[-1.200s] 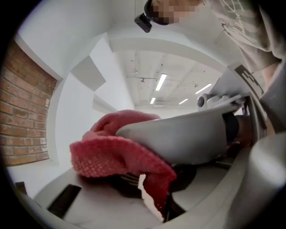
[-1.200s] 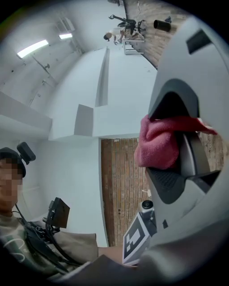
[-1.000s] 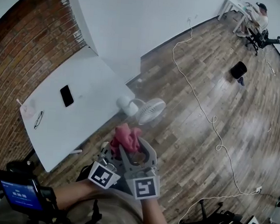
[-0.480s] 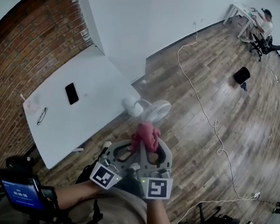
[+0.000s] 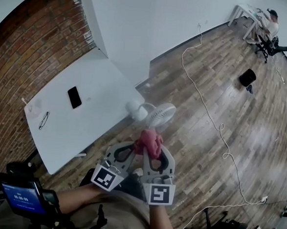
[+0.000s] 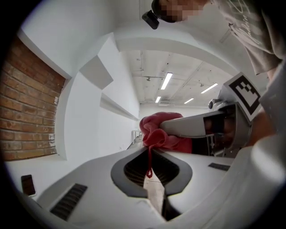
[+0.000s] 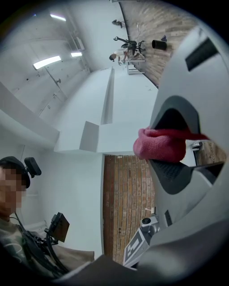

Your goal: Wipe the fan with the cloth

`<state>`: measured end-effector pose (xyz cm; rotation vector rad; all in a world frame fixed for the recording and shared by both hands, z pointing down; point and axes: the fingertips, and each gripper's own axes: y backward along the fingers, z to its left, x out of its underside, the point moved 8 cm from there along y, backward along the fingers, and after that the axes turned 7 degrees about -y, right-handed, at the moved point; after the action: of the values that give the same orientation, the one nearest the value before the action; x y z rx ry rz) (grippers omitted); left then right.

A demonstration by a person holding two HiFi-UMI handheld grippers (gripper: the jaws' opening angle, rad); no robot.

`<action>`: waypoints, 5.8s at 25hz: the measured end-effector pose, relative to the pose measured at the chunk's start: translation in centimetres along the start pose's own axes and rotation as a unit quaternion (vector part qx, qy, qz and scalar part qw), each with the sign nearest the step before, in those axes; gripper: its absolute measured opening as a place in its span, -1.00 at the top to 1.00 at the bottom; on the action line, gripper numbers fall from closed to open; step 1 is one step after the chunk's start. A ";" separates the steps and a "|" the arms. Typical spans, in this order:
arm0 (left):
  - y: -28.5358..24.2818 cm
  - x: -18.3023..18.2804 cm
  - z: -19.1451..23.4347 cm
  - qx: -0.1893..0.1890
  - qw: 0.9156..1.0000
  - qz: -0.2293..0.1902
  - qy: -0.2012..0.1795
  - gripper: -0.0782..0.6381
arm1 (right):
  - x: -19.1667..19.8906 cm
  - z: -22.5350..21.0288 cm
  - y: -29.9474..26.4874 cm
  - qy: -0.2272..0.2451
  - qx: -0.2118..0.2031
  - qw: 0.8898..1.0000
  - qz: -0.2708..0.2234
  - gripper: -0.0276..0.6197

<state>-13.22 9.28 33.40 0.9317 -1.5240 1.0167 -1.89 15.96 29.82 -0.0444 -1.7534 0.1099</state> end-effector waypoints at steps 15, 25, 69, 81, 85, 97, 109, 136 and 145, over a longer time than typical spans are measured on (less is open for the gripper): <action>-2.3 0.8 1.3 0.033 0.999 0.004 0.003 0.78 | 3.0 -2.9 -2.4 -0.033 0.069 0.997 0.007 0.42; -3.4 0.9 1.0 0.114 0.992 -0.012 0.044 0.67 | 0.7 -7.2 -1.1 -0.047 0.199 0.978 -0.041 0.41; -11.0 1.4 6.2 -0.012 0.999 -0.049 -0.006 0.78 | 4.2 -9.7 -8.1 0.036 0.154 0.987 -0.040 0.40; -11.8 1.3 6.1 -0.012 0.999 -0.041 -0.002 0.78 | 3.6 -11.9 -9.2 0.025 0.157 0.986 -0.044 0.40; -12.0 1.4 6.1 -0.014 0.999 -0.036 0.003 0.78 | 3.5 -12.6 -9.4 0.024 0.160 0.986 -0.040 0.40; -11.8 1.7 7.0 -0.021 0.999 -0.029 0.005 0.78 | 4.1 -13.9 -9.4 0.014 0.183 0.982 -0.037 0.40; -12.1 1.6 6.4 -0.015 0.999 -0.035 0.003 0.78 | 5.1 -15.2 -9.3 0.007 0.198 0.980 -0.015 0.40; -11.3 2.6 6.3 0.000 1.000 -0.012 0.018 0.78 | 9.4 -16.0 -9.0 -0.029 0.253 0.966 0.031 0.40; -11.0 2.6 6.1 0.004 1.000 -0.013 0.019 0.78 | 11.1 -15.9 -8.7 -0.038 0.261 0.964 0.039 0.40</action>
<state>-5.44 -0.32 36.76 0.9299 -1.4730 1.0180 11.91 9.09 44.39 0.2781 -1.7494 0.6350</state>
